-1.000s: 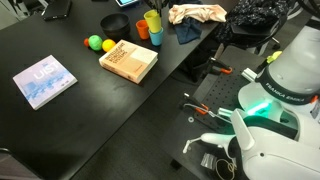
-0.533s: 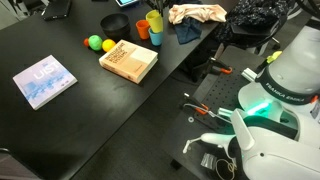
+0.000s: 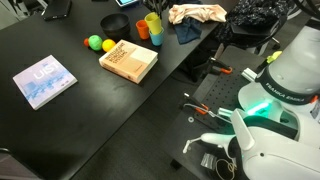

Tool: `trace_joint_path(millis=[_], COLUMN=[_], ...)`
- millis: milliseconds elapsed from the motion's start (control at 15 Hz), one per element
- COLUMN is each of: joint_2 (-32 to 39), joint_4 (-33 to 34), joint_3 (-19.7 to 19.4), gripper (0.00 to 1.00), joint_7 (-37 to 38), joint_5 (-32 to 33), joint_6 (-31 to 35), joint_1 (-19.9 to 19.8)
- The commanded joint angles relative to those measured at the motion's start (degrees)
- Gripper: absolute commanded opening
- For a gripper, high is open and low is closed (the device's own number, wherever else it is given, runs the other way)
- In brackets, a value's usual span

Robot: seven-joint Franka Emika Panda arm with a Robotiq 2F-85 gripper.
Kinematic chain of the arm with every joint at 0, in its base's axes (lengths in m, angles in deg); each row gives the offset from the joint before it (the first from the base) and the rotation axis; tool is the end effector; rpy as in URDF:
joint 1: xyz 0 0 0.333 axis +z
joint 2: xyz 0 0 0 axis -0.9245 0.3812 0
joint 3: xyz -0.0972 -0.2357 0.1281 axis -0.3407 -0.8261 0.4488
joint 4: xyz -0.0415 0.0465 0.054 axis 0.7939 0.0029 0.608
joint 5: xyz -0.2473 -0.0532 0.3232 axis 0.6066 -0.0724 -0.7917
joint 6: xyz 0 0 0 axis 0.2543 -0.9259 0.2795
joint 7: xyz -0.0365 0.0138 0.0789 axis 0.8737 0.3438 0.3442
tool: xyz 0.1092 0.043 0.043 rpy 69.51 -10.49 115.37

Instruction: Stack up the cups on the table

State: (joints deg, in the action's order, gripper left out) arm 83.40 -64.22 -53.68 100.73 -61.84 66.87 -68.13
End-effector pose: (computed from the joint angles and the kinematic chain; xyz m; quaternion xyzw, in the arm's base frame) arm 0.5534 -0.1156 0.1727 0.9229 -0.3795 0.0115 0.0650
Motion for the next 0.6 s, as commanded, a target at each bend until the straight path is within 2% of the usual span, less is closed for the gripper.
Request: trace_joint_path(millis=[0,133,200,267,533], joint_2=[0.86,1.22,1.38,1.45,0.97], joint_4=[1.03,1.11,1.10,1.03,0.93], joint_3=[-0.70,-0.89,-0.98,-1.10,-1.35], gripper=[0.04,0.04,0.30,0.31,0.61], joint_7=[0.01,0.10,0.20,0.29,0.26], joint_5=[0.85,0.95,0.92,1.00,0.81], joint_6=[1.66,1.80,1.66,1.57,-0.06], joint_1=[1.00,1.21,1.28,1.35,1.30])
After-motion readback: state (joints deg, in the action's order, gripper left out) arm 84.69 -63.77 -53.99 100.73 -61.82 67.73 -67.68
